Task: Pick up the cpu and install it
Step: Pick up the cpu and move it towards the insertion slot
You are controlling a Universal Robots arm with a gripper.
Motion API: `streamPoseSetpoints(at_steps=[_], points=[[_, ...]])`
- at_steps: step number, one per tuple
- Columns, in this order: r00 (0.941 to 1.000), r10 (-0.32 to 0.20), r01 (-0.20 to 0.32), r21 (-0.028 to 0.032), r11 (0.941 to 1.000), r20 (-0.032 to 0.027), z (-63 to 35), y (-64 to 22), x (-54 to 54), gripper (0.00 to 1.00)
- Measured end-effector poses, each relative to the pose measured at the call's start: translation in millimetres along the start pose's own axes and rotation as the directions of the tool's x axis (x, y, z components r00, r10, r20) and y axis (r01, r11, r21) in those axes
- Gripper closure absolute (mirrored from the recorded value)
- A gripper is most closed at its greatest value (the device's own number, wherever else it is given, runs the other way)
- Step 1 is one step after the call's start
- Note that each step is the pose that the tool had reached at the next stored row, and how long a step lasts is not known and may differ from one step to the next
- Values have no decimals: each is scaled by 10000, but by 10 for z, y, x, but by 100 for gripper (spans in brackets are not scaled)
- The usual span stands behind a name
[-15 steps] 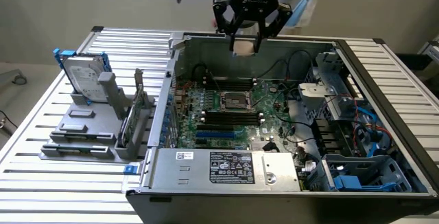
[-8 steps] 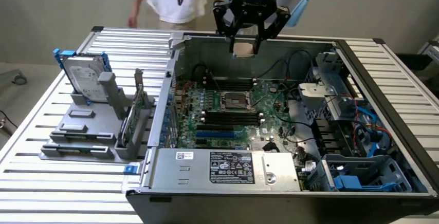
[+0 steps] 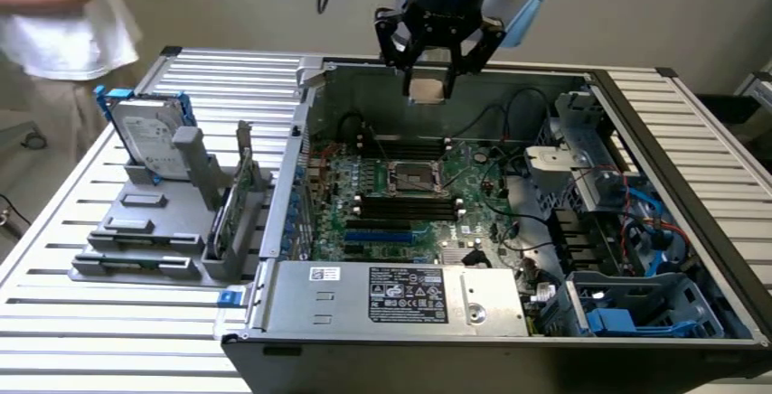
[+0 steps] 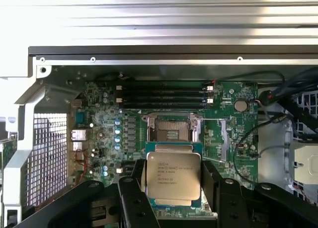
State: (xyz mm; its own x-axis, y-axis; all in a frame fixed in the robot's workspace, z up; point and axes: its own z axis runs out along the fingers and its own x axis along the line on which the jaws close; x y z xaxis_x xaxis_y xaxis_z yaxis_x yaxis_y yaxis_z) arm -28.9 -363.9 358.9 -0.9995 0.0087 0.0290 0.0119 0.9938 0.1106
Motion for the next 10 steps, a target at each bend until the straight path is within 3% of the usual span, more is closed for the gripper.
streamPoseSetpoints(at_steps=[10], points=[[10000, -1, 1, -1, 10000, 1, 193, 96, -63, 45]])
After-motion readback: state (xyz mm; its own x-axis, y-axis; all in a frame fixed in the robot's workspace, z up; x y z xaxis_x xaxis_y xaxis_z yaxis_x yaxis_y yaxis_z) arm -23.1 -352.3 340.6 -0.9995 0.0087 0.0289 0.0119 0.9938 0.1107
